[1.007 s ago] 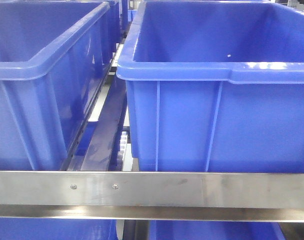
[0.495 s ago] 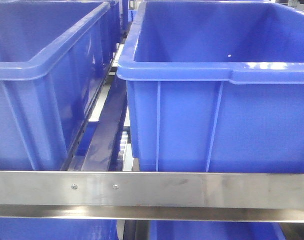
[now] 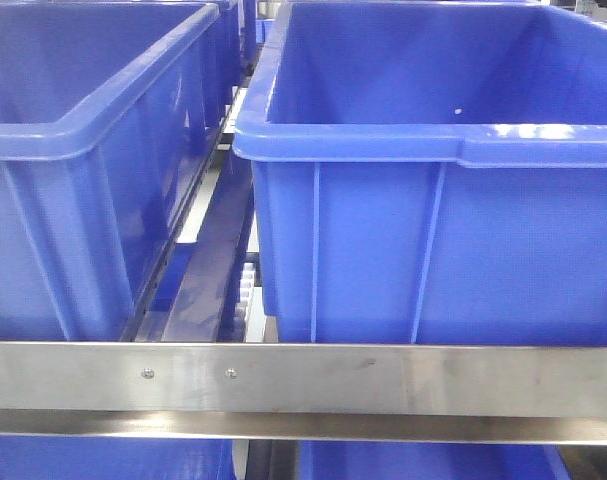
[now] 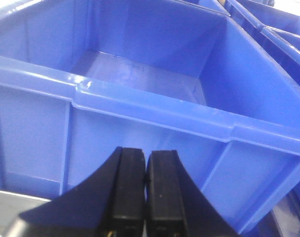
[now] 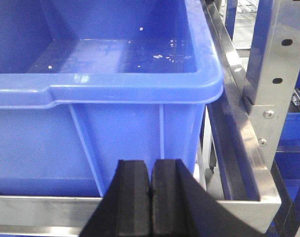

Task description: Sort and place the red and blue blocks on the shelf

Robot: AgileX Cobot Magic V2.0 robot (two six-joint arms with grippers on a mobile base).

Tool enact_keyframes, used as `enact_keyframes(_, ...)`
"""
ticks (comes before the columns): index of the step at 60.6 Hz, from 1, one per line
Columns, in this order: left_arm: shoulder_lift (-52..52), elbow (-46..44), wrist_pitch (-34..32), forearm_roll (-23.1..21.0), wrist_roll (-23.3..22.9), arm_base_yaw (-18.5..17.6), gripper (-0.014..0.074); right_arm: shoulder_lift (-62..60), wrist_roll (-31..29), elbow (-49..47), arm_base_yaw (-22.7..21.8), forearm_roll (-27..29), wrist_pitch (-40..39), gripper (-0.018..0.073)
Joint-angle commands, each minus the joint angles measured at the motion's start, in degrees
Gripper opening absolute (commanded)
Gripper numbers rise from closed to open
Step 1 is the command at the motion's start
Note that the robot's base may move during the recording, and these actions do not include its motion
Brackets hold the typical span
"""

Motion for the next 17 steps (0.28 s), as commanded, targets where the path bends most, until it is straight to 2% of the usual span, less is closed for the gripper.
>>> enact_keyframes(1, -0.9, 1.2, -4.9, -0.5, 0.2, 0.1, 0.0148, -1.1, -0.4, -1.3, -0.2, -0.5, -5.1, 0.0056)
enact_keyframes(17, -0.9, 1.2, -4.9, -0.5, 0.2, 0.1, 0.0148, -1.1, -0.4, -1.3, -0.2, -0.5, -5.1, 0.0056)
